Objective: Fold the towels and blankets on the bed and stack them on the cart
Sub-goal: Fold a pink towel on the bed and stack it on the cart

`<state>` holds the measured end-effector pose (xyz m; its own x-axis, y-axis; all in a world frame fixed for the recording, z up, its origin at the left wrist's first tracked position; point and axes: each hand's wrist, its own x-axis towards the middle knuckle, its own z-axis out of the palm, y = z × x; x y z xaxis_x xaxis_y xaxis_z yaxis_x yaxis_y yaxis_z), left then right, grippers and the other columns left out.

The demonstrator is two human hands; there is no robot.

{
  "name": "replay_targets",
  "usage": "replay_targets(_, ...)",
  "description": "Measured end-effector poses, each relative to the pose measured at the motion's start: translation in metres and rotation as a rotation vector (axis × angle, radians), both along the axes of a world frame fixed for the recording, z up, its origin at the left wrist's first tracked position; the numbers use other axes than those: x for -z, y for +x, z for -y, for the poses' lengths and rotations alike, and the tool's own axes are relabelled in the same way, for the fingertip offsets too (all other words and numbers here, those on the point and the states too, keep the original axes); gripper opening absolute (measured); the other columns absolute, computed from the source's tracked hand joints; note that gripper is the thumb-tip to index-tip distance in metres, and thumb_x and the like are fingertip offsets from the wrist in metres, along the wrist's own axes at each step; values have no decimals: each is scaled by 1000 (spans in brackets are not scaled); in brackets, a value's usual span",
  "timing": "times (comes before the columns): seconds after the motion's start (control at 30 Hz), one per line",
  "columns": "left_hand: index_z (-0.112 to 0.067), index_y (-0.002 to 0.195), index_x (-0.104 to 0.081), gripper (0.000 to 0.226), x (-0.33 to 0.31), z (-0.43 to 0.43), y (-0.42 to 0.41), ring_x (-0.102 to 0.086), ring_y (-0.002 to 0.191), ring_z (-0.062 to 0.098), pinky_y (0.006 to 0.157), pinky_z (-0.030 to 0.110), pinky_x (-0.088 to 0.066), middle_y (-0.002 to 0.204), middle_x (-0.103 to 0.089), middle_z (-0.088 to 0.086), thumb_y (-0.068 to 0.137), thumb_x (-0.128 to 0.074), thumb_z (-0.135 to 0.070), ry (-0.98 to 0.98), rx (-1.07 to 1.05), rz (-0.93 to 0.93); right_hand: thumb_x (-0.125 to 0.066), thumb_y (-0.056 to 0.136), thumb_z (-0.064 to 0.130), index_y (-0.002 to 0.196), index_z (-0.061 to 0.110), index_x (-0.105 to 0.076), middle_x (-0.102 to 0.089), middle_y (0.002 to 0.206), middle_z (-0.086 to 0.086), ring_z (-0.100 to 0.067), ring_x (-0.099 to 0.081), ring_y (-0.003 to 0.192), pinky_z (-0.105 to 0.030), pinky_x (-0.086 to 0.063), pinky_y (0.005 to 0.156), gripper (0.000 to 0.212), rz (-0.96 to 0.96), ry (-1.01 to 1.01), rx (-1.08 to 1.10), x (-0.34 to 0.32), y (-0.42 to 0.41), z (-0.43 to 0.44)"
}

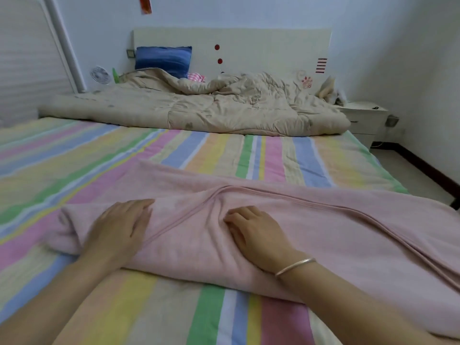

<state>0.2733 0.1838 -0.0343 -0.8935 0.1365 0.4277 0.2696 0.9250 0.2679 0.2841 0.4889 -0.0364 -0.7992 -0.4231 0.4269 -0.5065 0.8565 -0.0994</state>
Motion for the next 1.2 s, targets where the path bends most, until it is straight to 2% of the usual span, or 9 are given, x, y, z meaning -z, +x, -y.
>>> replay_targets(0.17,-11,119,-63,32,4,79,8,-54,118,30,102,41,-38,127,-61,11,101,-37,-13,341,-223,147,-27,90,35,125,16,-61,-58,133,-2,-26,-50,124,-36,-40,103,53,172,36,-105,-8,-22,59)
replay_targets(0.37,-8,115,-61,55,10,138,1,-57,112,22,84,17,-46,123,-62,15,80,-37,28,810,-189,352,-28,80,30,131,19,-54,-55,133,-5,-31,-49,118,-41,-45,95,58,137,95,-243,-15,-65,120)
replay_targets(0.47,-9,97,-69,10,7,143,-8,-63,87,15,73,23,-47,99,-72,8,92,-61,-6,876,-200,383,-32,77,34,129,24,-53,-51,135,1,-28,-48,119,-40,-46,91,57,107,75,-185,-18,-96,135)
replay_targets(0.53,-11,64,-59,46,8,145,-25,-51,61,12,59,30,-37,62,-57,-4,82,-68,-53,645,-268,398,-29,83,43,134,27,-47,-41,144,6,-26,-40,127,-38,-40,97,56,141,87,-112,-17,-116,146)
replay_targets(0.63,-16,50,-40,59,18,135,-40,-40,49,15,52,31,-23,45,-37,-9,81,-65,-59,471,-433,373,-26,94,57,144,33,-35,-30,153,7,-28,-28,136,-43,-28,107,55,322,137,66,-12,-140,167)
replay_targets(0.77,-20,70,-68,50,38,130,-44,-66,78,25,68,29,-50,78,-71,1,80,-57,-68,483,-523,406,-17,92,64,144,28,-36,-37,143,-7,-34,-31,130,-50,-21,104,66,380,147,256,-3,-152,203)
replay_targets(0.87,-21,65,-66,50,38,130,-43,-65,82,26,70,31,-47,77,-69,2,73,-60,-70,628,-540,380,-25,94,57,132,28,-45,-42,131,-9,-32,-34,121,-47,-24,102,52,244,119,336,0,-158,224)
replay_targets(1.0,-17,66,-65,44,39,126,-42,-64,85,27,81,35,-51,78,-69,3,80,-67,-59,791,-587,338,-37,90,36,144,39,-22,-29,142,-8,-36,-21,133,-58,-8,112,56,259,103,254,0,-168,244)
replay_targets(1.2,-6,93,-74,67,46,128,-49,-65,91,29,85,36,-52,94,-73,12,76,-64,-70,705,-604,366,-25,95,37,146,33,-23,-16,157,-7,-35,-7,144,-57,8,114,52,442,165,226,15,-179,241)
